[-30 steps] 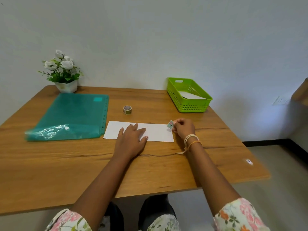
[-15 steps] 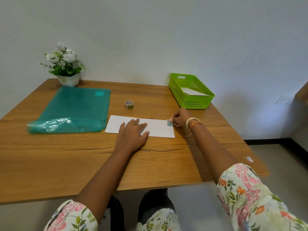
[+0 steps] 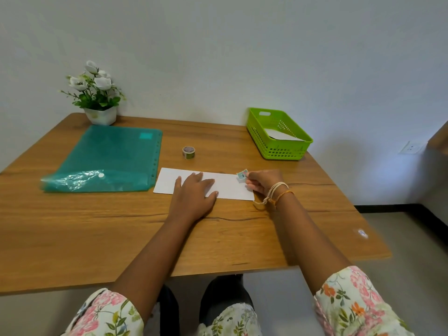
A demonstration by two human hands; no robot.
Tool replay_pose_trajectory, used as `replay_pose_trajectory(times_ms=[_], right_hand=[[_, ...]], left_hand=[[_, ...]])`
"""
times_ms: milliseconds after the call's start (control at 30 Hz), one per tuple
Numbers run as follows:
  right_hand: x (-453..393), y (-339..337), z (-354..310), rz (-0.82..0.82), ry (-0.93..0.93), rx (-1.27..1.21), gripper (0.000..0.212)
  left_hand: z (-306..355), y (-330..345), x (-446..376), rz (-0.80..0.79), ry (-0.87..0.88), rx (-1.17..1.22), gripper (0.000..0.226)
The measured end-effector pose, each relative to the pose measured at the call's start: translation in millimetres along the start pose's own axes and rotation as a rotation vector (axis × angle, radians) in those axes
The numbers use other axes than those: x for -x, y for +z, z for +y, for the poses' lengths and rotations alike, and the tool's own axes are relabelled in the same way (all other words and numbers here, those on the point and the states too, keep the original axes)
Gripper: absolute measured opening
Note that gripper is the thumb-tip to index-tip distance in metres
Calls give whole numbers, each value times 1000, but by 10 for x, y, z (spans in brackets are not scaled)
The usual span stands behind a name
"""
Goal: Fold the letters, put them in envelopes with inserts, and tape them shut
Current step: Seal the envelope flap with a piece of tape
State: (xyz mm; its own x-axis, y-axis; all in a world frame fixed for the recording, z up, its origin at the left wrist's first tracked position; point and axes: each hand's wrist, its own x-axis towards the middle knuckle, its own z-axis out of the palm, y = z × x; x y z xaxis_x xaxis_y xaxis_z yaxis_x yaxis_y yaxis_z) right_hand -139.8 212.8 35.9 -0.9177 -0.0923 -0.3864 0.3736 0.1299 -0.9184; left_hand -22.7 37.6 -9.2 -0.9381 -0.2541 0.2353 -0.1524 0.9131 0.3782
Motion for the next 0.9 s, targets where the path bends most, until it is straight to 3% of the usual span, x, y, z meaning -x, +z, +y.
replay_pose_trajectory(times_ms=[100, 167, 267, 333, 533, 633, 700, 767, 900], right_hand=[[143, 84, 119, -53, 44, -218, 8], [234, 149, 178, -81, 66, -345, 7], [381, 236, 235, -119, 66, -464, 4], [461, 277, 260, -143, 60, -494, 2], [537, 276, 279, -162, 45, -439, 5], [503, 240, 236, -68, -56, -255, 10], [426, 178, 197, 15, -282, 54, 11], [388, 126, 127, -13, -465, 338, 12], [352, 88, -27, -116, -493, 639, 11]], left_hand=[[24, -6, -9, 80, 62, -48, 45], [106, -5, -16, 144, 71, 53, 37], [337, -28, 5, 180, -144, 584, 27], [439, -3, -7, 190, -249, 799, 25], [446, 55, -25, 235, -329, 799, 18], [436, 64, -26, 221, -328, 747, 14], [428, 86, -27, 196, -311, 699, 14], [422, 124, -24, 177, -297, 659, 14], [432, 135, -20, 168, -269, 619, 13]])
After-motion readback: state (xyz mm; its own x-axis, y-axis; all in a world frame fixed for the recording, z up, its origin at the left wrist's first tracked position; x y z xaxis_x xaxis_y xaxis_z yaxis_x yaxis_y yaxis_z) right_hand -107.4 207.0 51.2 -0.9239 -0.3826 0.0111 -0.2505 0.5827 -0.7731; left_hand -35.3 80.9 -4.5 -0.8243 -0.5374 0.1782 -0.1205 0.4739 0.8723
